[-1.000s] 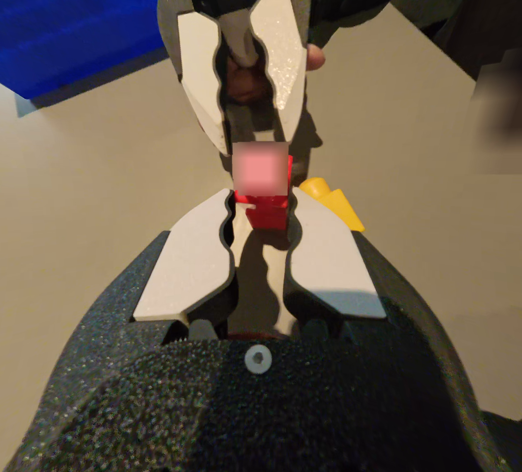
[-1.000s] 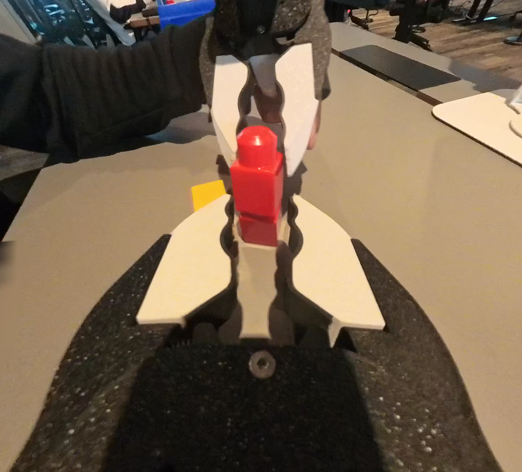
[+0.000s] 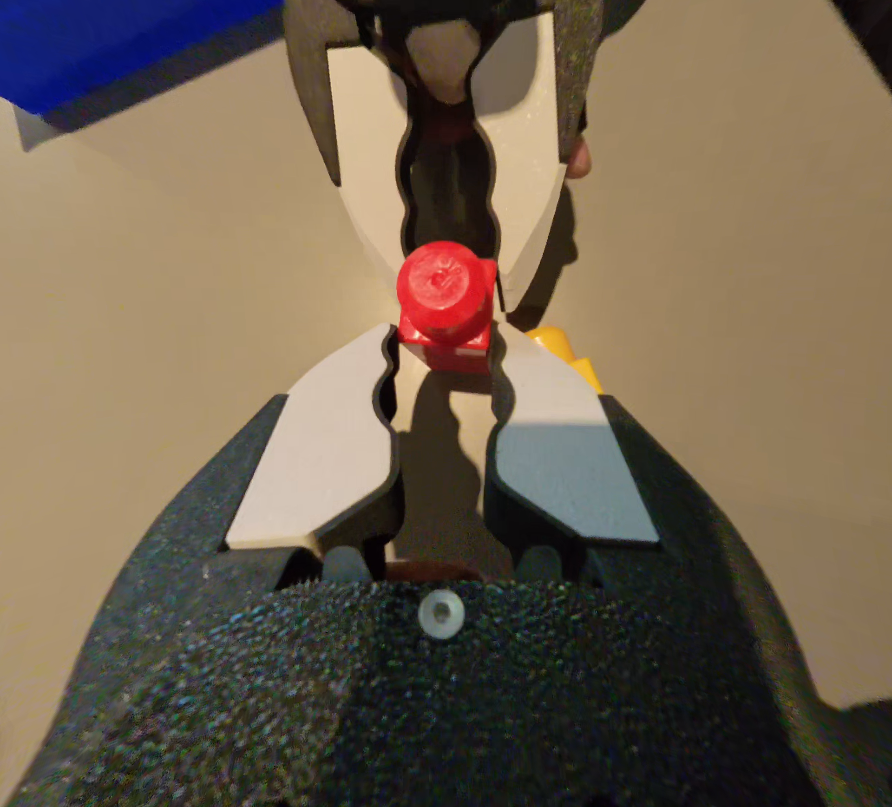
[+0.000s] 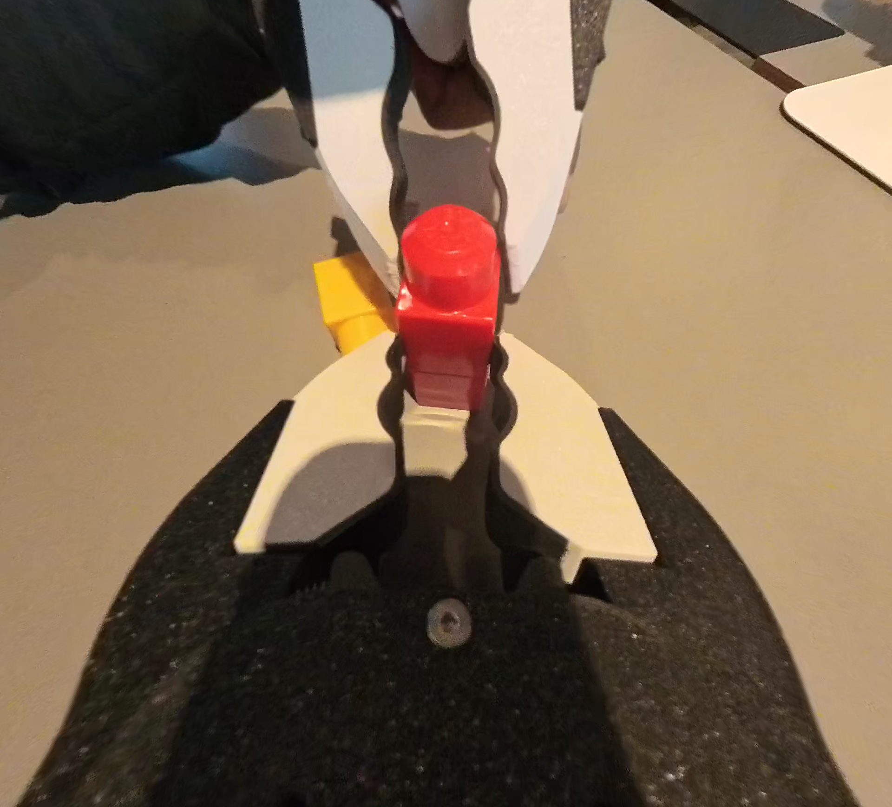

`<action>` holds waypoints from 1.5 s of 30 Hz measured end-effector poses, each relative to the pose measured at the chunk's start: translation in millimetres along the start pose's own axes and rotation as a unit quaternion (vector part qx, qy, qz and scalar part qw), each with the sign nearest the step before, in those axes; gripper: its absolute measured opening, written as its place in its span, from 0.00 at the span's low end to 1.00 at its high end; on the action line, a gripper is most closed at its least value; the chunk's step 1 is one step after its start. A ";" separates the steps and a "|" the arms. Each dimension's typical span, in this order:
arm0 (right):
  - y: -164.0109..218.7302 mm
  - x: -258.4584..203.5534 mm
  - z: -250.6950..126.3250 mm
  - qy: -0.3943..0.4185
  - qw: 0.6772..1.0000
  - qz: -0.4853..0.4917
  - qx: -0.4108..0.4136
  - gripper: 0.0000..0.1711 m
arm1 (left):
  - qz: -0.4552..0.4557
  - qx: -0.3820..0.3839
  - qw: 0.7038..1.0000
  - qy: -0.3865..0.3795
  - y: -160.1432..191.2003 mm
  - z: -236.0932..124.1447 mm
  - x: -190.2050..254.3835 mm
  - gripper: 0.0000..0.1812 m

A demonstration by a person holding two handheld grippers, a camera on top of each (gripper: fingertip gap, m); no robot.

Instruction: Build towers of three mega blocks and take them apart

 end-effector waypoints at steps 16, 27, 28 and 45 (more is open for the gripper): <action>5.6 1.4 -4.7 -0.003 1.000 0.004 -0.019 0.22 | -0.027 0.154 0.987 0.042 11.5 25.9 -4.9 0.19; 2.1 -8.4 -1.1 0.005 0.998 -0.048 -0.039 0.31 | -0.102 0.164 0.975 -0.111 39.2 -0.8 -10.6 0.19; -0.2 -13.2 0.4 -0.006 0.998 -0.058 -0.034 0.31 | -0.114 0.170 0.972 -0.116 44.2 -5.9 -7.6 0.19; 0.8 -37.6 32.4 -0.024 0.986 -0.123 -0.110 0.17 | -0.185 0.161 0.954 -0.173 68.2 -23.4 22.0 0.20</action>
Point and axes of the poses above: each gripper's, where its closed fingertips meet, z out along the fingers, y out of its underside, x = y × z across the jaws, the point moved 7 cm from there along -z, back along the fingers, and after that the axes turned 8 degrees about -z, right-handed, at the moved point
